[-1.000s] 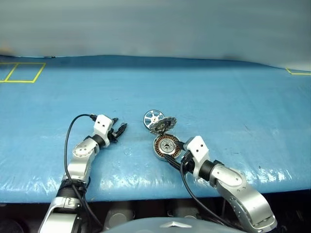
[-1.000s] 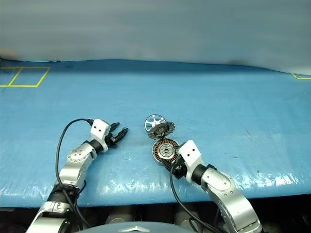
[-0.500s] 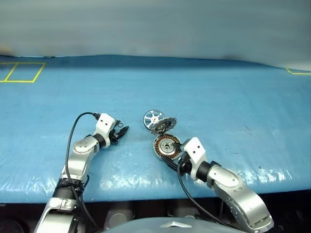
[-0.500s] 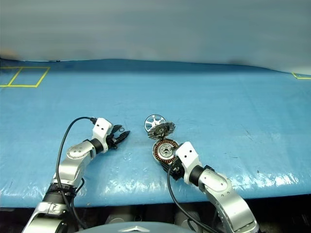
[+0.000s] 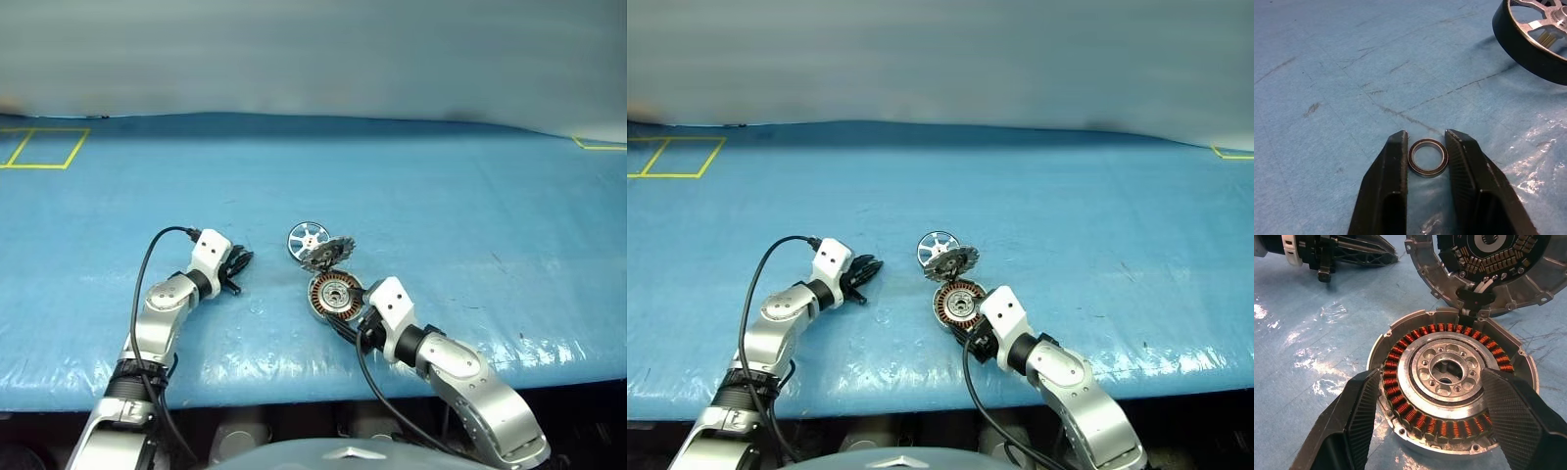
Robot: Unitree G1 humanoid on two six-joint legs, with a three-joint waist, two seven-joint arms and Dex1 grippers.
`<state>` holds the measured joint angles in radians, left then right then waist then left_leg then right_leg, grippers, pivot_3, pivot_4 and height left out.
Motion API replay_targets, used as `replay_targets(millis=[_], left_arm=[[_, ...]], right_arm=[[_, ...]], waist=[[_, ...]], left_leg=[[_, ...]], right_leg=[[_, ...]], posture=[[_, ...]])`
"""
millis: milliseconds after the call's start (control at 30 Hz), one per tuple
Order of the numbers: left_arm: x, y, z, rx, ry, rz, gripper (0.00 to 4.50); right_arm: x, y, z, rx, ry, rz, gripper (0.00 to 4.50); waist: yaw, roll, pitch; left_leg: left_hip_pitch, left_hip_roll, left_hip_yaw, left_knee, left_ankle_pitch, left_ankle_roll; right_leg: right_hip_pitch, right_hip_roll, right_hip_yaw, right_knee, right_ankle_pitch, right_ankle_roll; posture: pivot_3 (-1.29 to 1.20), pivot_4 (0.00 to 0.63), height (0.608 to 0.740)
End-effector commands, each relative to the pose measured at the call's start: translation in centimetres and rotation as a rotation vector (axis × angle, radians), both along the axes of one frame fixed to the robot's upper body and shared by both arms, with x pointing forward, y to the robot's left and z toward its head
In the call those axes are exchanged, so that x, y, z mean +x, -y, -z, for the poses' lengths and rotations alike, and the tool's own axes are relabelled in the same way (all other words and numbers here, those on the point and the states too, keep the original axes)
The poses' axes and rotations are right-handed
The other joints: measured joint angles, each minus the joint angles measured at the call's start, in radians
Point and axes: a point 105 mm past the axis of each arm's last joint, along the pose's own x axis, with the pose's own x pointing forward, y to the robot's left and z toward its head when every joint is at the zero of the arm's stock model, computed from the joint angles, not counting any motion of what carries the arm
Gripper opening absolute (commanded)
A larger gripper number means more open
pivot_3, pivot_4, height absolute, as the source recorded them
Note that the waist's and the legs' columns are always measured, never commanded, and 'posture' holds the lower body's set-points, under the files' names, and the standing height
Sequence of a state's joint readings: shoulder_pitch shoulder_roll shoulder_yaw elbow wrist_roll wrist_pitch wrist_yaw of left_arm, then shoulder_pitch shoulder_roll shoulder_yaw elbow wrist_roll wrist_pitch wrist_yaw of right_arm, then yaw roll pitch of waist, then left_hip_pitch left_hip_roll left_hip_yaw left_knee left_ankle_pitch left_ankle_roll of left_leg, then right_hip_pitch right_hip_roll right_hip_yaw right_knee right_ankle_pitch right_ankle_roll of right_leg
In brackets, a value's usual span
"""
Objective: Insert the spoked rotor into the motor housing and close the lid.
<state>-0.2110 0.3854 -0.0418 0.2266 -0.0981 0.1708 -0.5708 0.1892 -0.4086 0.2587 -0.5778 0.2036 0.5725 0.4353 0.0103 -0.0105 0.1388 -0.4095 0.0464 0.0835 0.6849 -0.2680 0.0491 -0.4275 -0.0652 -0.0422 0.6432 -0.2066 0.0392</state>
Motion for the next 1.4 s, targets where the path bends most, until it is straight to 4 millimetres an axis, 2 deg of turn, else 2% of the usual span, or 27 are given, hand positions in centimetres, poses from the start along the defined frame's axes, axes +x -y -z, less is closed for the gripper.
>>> replay_targets(millis=[33,200,367,433,567,667,767,900,1033,1233,1400], left_arm=[[-0.9,-1.3,2.4,0.050,-0.092,-0.036,0.65],[-1.1,-1.1,2.4,0.036,-0.082,-0.021,0.65],[-2.4,1.4,-0.3,-0.062,0.084,0.174,0.65],[-3.4,2.0,-0.5,-0.124,0.038,0.240,0.65],[-4.0,3.0,-2.5,-0.175,0.098,0.325,0.65],[-4.9,4.4,-3.8,-0.206,0.130,0.437,0.65],[-6.0,6.7,-4.6,-0.220,0.131,0.566,0.65],[-7.2,9.1,-3.9,-0.151,0.070,0.694,0.65],[-6.3,10.3,-3.3,-0.076,0.069,0.686,0.65],[-4.9,12.8,-4.3,-0.033,0.137,0.733,0.65],[-5.7,14.8,-5.0,-0.066,0.133,0.818,0.65]], right_arm=[[0.3,0.1,-0.6,0.004,0.029,0.010,3.46],[0.3,-0.1,-0.8,0.015,0.032,0.002,3.46],[0.3,-0.1,-2.0,0.081,0.071,0.009,3.46],[0.4,0.3,-2.4,0.103,0.086,0.026,3.46],[0.2,0.8,-2.9,0.142,0.069,0.043,3.46],[0.4,1.3,-3.4,0.150,0.088,0.069,3.46],[0.7,2.3,-3.5,0.146,0.096,0.105,3.46],[0.3,2.6,-3.7,0.151,0.087,0.103,3.46],[0.0,2.8,-4.5,0.194,0.096,0.111,3.46],[-1.1,2.4,-4.3,0.189,0.066,0.071,3.46],[-1.7,1.6,-3.7,0.181,0.041,0.035,3.46]], waist=[[0.000,0.000,0.000],[-0.002,0.000,0.000],[-0.007,0.000,0.000],[-0.007,0.000,0.000],[-0.006,-0.001,0.001],[-0.007,-0.001,0.001],[-0.007,-0.001,0.001],[-0.007,-0.001,0.001],[-0.007,0.000,0.002],[0.000,0.000,0.002],[0.001,-0.001,0.002]], left_leg=[[0.000,0.000,0.000,0.000,0.000,0.000],[0.000,0.000,0.000,0.000,0.000,0.000],[-0.002,0.000,0.000,-0.001,0.000,0.000],[-0.004,0.000,0.001,-0.001,0.000,0.000],[-0.005,-0.001,0.000,-0.001,-0.001,0.001],[-0.005,0.000,0.000,0.000,0.000,0.001],[-0.005,0.000,0.000,0.000,0.000,0.001],[-0.005,-0.001,0.001,-0.001,-0.001,0.001],[-0.005,0.000,0.000,-0.001,0.000,0.000],[-0.005,0.000,0.000,0.000,0.000,0.000],[-0.005,-0.001,-0.001,-0.001,0.000,0.000]], right_leg=[[0.000,0.000,0.000,0.000,0.000,0.000],[0.000,0.000,0.000,0.000,0.000,0.000],[0.000,-0.001,0.000,0.000,0.002,-0.004],[-0.001,-0.001,0.000,0.000,0.002,-0.004],[-0.001,-0.001,0.000,-0.001,0.002,-0.004],[-0.001,-0.001,-0.001,-0.001,0.001,-0.002],[-0.001,-0.001,-0.001,-0.001,0.000,-0.001],[0.000,-0.001,0.000,-0.001,0.000,-0.001],[0.000,0.001,0.001,-0.001,-0.001,0.000],[0.000,0.002,0.001,-0.001,-0.001,0.001],[0.000,0.002,0.002,-0.001,-0.001,0.001]], posture=[[0.00,0.150,0.740],[0.00,0.150,0.740],[0.00,0.150,0.740],[0.00,0.150,0.740],[0.00,0.150,0.740],[0.00,0.150,0.740],[0.00,0.150,0.740],[0.00,0.150,0.740],[0.00,0.150,0.740],[0.00,0.150,0.740],[0.00,0.150,0.740]])
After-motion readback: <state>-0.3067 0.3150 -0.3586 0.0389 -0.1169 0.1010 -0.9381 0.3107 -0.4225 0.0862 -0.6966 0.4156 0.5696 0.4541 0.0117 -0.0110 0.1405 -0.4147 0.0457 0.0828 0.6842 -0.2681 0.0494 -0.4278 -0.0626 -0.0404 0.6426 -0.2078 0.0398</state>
